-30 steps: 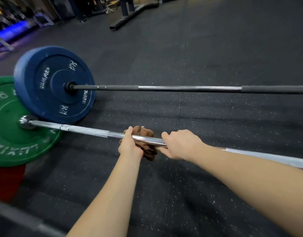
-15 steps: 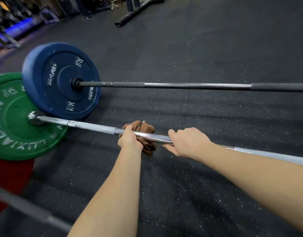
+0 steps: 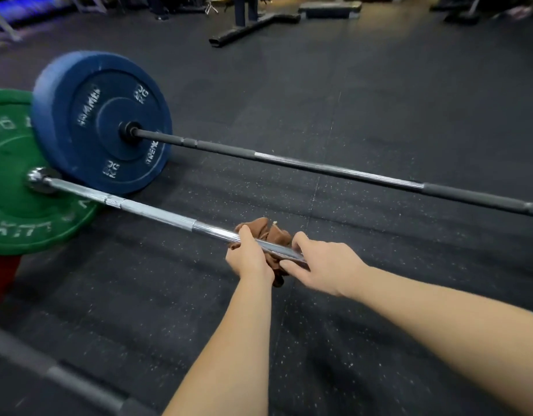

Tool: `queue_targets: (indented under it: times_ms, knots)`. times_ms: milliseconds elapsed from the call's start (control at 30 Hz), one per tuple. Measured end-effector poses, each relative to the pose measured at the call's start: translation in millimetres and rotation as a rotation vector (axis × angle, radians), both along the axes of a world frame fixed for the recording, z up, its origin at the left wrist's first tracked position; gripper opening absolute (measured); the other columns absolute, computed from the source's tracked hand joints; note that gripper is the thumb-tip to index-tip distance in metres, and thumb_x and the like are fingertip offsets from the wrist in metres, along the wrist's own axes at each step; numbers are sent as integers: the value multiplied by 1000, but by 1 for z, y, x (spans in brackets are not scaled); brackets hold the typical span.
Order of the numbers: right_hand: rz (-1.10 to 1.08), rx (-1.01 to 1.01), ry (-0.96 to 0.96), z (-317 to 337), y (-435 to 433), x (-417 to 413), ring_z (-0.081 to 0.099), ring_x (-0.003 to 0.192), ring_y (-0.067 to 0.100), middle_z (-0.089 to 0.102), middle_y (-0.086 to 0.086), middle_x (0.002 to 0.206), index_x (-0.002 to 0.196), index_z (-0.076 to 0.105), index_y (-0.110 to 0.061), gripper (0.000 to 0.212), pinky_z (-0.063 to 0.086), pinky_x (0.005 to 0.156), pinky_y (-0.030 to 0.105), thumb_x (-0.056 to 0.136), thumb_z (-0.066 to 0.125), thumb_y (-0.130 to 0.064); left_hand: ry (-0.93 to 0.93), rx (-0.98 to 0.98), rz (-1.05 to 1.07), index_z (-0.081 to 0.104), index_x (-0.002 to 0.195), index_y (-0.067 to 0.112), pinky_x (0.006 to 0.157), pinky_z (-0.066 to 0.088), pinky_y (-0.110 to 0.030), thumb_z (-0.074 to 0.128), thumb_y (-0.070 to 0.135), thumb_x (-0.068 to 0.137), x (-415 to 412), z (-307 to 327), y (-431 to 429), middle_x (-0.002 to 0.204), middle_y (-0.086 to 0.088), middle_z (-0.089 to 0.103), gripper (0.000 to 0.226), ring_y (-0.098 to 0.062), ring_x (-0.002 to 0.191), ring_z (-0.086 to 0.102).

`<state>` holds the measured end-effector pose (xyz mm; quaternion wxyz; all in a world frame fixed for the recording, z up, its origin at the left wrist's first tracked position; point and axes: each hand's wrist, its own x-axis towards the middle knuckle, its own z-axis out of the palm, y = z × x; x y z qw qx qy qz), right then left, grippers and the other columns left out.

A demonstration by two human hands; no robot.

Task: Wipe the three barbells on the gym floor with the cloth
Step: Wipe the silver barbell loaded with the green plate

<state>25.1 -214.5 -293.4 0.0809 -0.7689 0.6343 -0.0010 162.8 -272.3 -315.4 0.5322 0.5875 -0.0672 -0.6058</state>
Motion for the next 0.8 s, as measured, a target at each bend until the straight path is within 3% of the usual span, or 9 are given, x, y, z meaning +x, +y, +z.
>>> queue_targets:
  times_ms: [67,133,233,400,467,567,733,800]
  knots:
    - [21,24,26,9,15,-28,59,74,14,60,-11,93,105,41,-31,53,55,67,38,94,22,-79,67,-16,-21,71,101,4,65,64,-45,61,20,101,1,6,3,86,-11,79,18,-35,74,77]
    - [-32,89,196,12,28,-63,58,75,17,61,-8,87,90,50,-25,78,54,72,38,83,9,-91,107,-41,-35,72,105,1,71,63,-53,60,21,101,3,7,2,93,-17,78,24,-43,80,76]
    - [-244,196,199,1,40,-83,59,65,18,62,-3,70,69,60,-16,102,49,64,32,65,9,-104,75,-26,-29,70,108,5,74,63,-54,62,26,99,3,-2,1,99,-15,78,24,-39,77,77]
    - [-246,-22,307,-9,49,-73,50,53,19,53,-5,59,63,57,-16,95,42,55,29,71,8,-98,115,-27,-6,70,109,8,77,63,-48,65,30,100,-2,2,5,99,-10,78,24,-32,79,78]
    - [-240,-35,321,-7,52,-72,45,49,18,49,-5,56,62,54,-17,90,39,54,29,76,12,-96,126,-33,-34,67,117,10,83,62,-48,70,40,96,-16,-3,18,103,-9,78,37,-30,85,78]
    - [-265,-15,287,-6,52,-71,50,57,22,48,-6,60,70,59,-20,87,41,56,31,79,16,-95,232,-84,-138,65,126,4,93,57,-61,76,55,86,-51,-8,52,114,-21,74,67,-43,101,73]
    - [-263,-74,256,-6,55,-71,44,52,19,46,-5,58,59,48,-20,81,35,53,31,85,13,-89,216,3,-93,69,116,11,89,59,-54,75,75,73,-63,-2,59,97,-7,79,76,-32,83,78]
    - [-255,-98,245,-5,56,-72,42,48,18,48,-3,55,55,47,-17,83,34,52,30,89,10,-84,295,-24,-65,63,128,9,91,55,-62,79,81,60,-47,-6,42,98,-7,78,101,-36,82,76]
